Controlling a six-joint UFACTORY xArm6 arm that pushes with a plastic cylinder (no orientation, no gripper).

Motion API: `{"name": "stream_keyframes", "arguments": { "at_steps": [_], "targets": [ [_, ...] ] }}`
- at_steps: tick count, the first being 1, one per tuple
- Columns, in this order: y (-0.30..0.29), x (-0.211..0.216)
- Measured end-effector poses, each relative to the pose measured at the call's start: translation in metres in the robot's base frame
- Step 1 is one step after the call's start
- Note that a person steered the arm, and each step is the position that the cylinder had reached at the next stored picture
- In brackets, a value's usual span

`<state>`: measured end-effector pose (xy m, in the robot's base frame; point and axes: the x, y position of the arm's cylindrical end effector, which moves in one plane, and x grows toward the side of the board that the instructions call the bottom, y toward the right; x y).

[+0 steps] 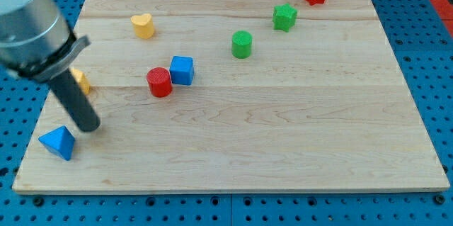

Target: Move the yellow hexagon top right diagonally to the blue triangle

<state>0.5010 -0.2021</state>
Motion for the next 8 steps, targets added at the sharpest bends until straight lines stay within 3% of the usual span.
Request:
{"name": "stream_keyframes", "arguments": {
  "at_steps": [2, 3, 5, 6, 8],
  "targets": [
    [-0.006, -0.124],
    [-0.049, -0.154],
    [-0.045, -0.075],
    [-0.012, -0.059],
    [-0.03, -0.071]
  ]
}}
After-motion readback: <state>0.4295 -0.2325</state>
